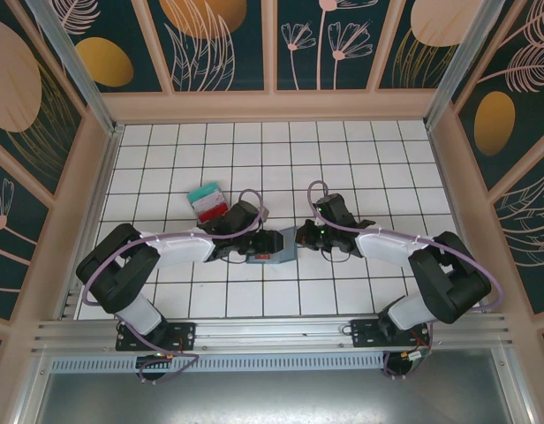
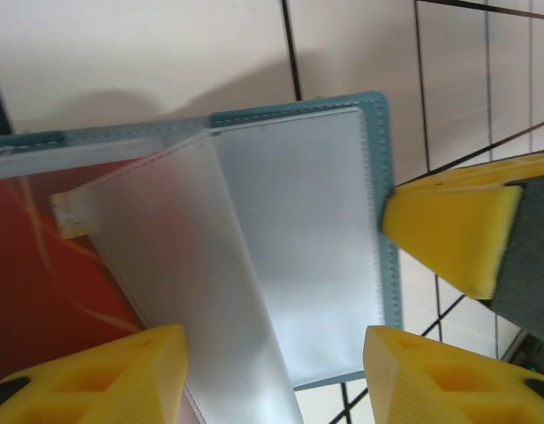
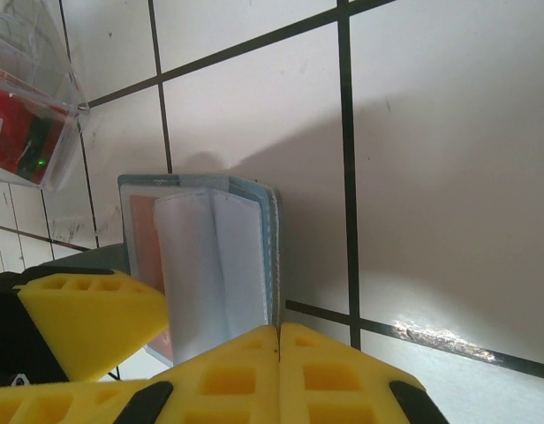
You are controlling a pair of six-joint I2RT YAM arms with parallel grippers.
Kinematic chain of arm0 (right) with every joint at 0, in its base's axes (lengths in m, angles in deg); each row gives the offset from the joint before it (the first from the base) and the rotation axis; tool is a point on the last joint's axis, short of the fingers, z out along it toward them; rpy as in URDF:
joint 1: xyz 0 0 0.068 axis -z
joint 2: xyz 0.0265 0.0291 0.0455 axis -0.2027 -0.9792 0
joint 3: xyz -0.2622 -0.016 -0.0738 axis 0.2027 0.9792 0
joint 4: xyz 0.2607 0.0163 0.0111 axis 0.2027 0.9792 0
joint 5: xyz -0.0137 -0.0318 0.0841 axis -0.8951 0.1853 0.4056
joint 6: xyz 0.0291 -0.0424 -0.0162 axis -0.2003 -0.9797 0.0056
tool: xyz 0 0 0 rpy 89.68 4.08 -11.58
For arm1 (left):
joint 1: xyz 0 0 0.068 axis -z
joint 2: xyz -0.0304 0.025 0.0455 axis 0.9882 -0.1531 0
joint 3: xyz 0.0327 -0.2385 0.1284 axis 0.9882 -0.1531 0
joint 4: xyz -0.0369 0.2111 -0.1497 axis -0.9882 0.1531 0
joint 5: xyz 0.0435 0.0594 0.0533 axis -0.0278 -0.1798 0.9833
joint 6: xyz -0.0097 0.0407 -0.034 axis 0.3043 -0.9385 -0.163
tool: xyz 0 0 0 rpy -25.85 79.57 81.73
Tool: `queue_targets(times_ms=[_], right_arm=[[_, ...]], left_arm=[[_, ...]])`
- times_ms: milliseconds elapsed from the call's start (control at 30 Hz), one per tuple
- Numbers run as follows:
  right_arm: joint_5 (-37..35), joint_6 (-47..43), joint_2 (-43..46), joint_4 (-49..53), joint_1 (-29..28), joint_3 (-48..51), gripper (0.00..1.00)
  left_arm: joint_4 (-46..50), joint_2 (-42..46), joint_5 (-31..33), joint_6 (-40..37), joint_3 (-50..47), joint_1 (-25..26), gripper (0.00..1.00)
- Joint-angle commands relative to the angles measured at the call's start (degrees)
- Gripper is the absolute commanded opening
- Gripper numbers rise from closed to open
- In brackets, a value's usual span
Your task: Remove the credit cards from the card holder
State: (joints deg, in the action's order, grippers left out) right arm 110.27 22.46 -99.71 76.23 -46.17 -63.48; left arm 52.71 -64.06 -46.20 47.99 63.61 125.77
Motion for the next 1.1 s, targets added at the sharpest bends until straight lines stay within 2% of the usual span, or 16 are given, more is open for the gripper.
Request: queue_targets(times_ms=[0,267,533,700,1000,1067], right_arm=[[0.0,0.1,-0.4,-0.3,-0.1,0.1,0.0],[-0.1,-0.2,-0.5,0.0,-0.1,0.0,0.0],[0.0,-0.3,-0.8,0.1,-0.1,-0.1,0.0],[0.0,-0.2,-1.0,-0.1,-0.1,-0.1,0.0],[-0.6,-0.1,-0.6,0.0,-0.1,0.0,0.0],[-0.8,-0.3,-0.4,0.5,0.1,-0.1,0.1]], left_arm=[[-3.0,1.0,-3.0,0.6,1.5,0.3,0.55],[-0.6,4.9,-0.3,-0.4,1.0,0.2,0.55],[-5.6,5.5,-4.8,0.8,1.0,0.2,0.54],[-8.6,1.8,-7.5,2.3,2.5,0.1,0.52],[-10.0,0.0,-8.9,2.6,4.8,0.2,0.52],[-10.2,0.0,-9.2,2.9,5.0,0.2,0.51]])
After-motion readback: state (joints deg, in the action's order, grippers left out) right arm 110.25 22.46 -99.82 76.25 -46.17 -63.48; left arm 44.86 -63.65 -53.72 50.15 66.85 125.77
